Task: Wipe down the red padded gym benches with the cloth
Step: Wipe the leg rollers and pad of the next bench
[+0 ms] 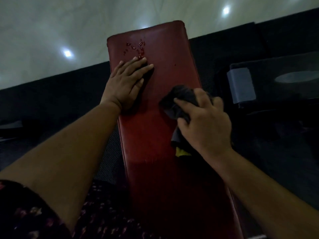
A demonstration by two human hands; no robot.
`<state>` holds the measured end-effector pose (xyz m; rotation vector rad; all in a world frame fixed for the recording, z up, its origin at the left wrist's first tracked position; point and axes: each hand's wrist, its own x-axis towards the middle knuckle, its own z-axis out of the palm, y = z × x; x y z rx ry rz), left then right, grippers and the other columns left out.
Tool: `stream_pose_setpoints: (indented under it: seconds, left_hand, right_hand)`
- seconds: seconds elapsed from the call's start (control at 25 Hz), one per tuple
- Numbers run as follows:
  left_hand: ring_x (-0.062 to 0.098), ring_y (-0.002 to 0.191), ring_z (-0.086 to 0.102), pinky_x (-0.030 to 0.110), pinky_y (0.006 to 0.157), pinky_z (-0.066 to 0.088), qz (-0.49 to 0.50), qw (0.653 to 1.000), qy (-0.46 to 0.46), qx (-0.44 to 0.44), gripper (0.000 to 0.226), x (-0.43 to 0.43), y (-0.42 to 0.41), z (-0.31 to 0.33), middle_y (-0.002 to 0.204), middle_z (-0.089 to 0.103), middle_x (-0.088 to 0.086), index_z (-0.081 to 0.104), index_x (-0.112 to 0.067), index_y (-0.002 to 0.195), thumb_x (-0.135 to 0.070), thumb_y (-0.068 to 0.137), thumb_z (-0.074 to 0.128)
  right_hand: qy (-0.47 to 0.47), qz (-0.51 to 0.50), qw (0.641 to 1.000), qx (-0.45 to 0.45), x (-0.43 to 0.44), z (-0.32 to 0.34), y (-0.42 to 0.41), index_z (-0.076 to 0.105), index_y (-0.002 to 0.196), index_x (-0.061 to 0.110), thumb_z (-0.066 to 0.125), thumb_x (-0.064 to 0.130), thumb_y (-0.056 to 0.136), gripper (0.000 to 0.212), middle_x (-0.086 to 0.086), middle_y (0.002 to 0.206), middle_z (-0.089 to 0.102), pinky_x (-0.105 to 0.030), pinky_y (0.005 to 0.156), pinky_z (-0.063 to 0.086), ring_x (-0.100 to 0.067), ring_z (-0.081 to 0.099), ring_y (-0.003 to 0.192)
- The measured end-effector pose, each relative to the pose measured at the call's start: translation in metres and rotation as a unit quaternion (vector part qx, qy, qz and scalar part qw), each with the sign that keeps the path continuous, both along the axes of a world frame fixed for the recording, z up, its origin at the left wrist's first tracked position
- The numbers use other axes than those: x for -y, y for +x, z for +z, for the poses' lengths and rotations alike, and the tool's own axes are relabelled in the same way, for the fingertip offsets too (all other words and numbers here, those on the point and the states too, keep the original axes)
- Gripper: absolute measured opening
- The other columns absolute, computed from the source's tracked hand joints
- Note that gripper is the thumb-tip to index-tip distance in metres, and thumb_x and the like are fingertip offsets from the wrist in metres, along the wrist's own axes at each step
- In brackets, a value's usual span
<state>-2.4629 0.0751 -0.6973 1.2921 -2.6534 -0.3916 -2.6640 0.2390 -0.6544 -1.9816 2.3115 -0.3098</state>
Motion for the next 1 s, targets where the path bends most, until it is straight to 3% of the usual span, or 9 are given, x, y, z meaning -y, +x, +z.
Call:
stream_pose_setpoints:
  seconds: [0.28,0.44,0.52,0.6,0.72,0.88,1.0]
  left_hand:
    - [0.022,0.148,0.023,0.040,0.123,0.009,0.011,1.000,-0.013,-0.011,0.056,-0.006,-0.001,0.001,0.157,0.034,0.000,0.036,-0.025,0.151,-0.036,0.099,0.021]
    - [0.021,0.149,0.020,0.037,0.121,0.007,0.151,0.983,-0.016,-0.105,0.051,-0.047,-0.005,0.014,0.160,0.027,0.000,0.033,-0.022,0.153,-0.031,0.102,0.028]
    - [0.020,0.151,0.009,0.037,0.123,0.003,0.256,0.956,0.037,-0.135,0.057,-0.088,-0.007,0.015,0.164,0.015,0.002,0.022,-0.019,0.156,-0.035,0.102,0.025]
    - [0.018,0.152,-0.002,0.038,0.124,0.002,0.317,0.932,0.119,-0.128,0.062,-0.127,-0.010,0.014,0.165,0.001,0.003,0.010,-0.016,0.158,-0.041,0.101,0.021]
    - [0.017,0.151,-0.011,0.032,0.123,0.000,0.334,0.924,0.161,-0.095,0.066,-0.156,-0.015,0.010,0.164,-0.010,0.007,-0.002,-0.009,0.156,-0.040,0.105,0.027]
    - [0.023,0.151,-0.011,0.032,0.123,0.002,0.405,0.893,0.183,-0.066,0.076,-0.162,-0.018,0.014,0.162,-0.018,0.016,-0.011,0.000,0.153,-0.044,0.103,0.027]
    - [0.018,0.151,-0.013,0.031,0.123,-0.001,0.403,0.893,0.192,-0.058,0.077,-0.160,-0.019,0.016,0.162,-0.019,0.012,-0.015,-0.005,0.153,-0.047,0.103,0.025]
  right_hand:
    - [0.036,-0.089,0.995,-0.022,0.021,-0.005,-0.016,0.049,0.139,0.045,0.054,0.041,0.092,0.048,0.002,0.150,0.035,-0.037,0.073,0.045,-0.034,0.043,0.118]
    - [0.019,-0.075,0.996,-0.032,0.038,-0.008,-0.019,0.050,0.138,0.042,0.053,0.039,0.092,0.046,0.000,0.148,0.039,-0.036,0.072,0.043,-0.036,0.043,0.116]
    - [-0.001,-0.022,0.999,-0.032,0.041,-0.007,-0.021,0.054,0.136,0.040,0.055,0.038,0.091,0.045,-0.003,0.144,0.044,-0.038,0.073,0.046,-0.038,0.046,0.111]
    - [-0.020,0.102,0.993,-0.055,0.050,-0.002,-0.015,0.060,0.130,0.038,0.052,0.040,0.087,0.044,-0.005,0.136,0.053,-0.039,0.066,0.050,-0.040,0.051,0.102]
    - [-0.017,0.306,0.947,-0.092,0.080,0.005,0.015,0.063,0.126,0.039,0.038,0.047,0.083,0.050,-0.003,0.128,0.059,-0.034,0.059,0.048,-0.034,0.056,0.094]
    - [0.027,0.441,0.884,-0.152,0.124,0.014,0.079,0.054,0.132,0.047,0.045,0.045,0.092,0.042,0.006,0.145,0.044,-0.032,0.067,0.035,-0.028,0.048,0.115]
    - [0.044,0.442,0.883,-0.152,0.145,0.017,0.096,0.049,0.136,0.049,0.046,0.044,0.095,0.042,0.007,0.152,0.035,-0.033,0.072,0.034,-0.027,0.041,0.125]
